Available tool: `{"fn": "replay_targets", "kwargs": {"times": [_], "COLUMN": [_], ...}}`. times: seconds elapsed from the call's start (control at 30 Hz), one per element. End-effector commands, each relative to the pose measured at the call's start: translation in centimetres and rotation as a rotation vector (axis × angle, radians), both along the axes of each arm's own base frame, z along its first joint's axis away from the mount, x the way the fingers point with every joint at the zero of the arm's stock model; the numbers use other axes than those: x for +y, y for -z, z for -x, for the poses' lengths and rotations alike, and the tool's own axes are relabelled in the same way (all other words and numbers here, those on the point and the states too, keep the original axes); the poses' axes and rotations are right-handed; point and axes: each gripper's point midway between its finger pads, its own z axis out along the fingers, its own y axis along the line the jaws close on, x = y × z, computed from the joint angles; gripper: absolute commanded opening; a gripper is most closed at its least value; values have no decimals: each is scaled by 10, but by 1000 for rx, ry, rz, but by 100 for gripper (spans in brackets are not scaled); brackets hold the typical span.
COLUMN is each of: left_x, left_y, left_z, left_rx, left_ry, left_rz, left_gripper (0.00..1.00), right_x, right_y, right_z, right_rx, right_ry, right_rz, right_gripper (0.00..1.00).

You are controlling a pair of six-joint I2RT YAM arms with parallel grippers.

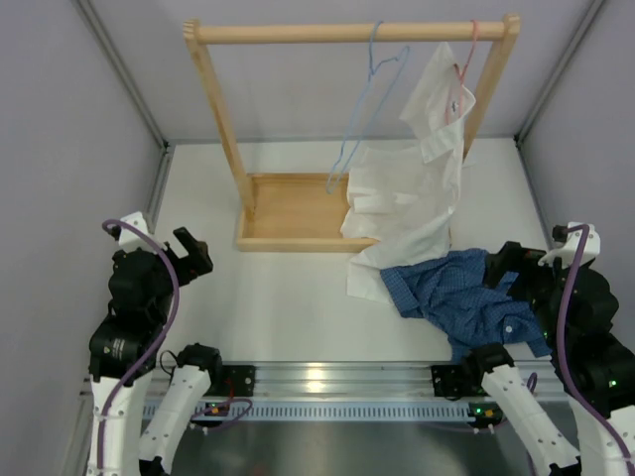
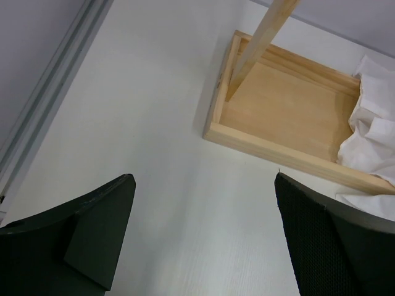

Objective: Place the shirt on the hanger

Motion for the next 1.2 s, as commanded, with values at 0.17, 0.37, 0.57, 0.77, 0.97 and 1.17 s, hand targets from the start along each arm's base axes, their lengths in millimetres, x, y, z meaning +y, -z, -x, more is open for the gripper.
{"fn": "replay_targets", "kwargs": {"times": [0.17, 0.37, 0.57, 0.77, 0.97, 1.17], "left_x": [-4, -17, -15, -16, -16, -16], "left_y": [-6, 22, 32, 24, 21, 19], "left_z": [-3, -24, -27, -21, -19, -17], "left_rx": [-30, 11, 34, -22, -40, -52], "left_ry": [2, 34, 15, 24, 28, 32], "left_rz": [37, 85, 91, 101, 104, 107], "left_gripper": [98, 98, 98, 98, 98, 98], "right_x": [-3, 26, 25, 32, 63, 79], "right_y": [-11, 43, 105, 187, 248, 254], "right_z": [6, -18, -52, -77, -74, -66], "right_rx": [-15, 201, 390, 600, 713, 690], "right_ry": [12, -38, 116, 164, 121, 96], "right_rz": [-11, -89, -106, -30, -36, -44], "right_gripper": [100, 99, 100, 99, 99, 12]}}
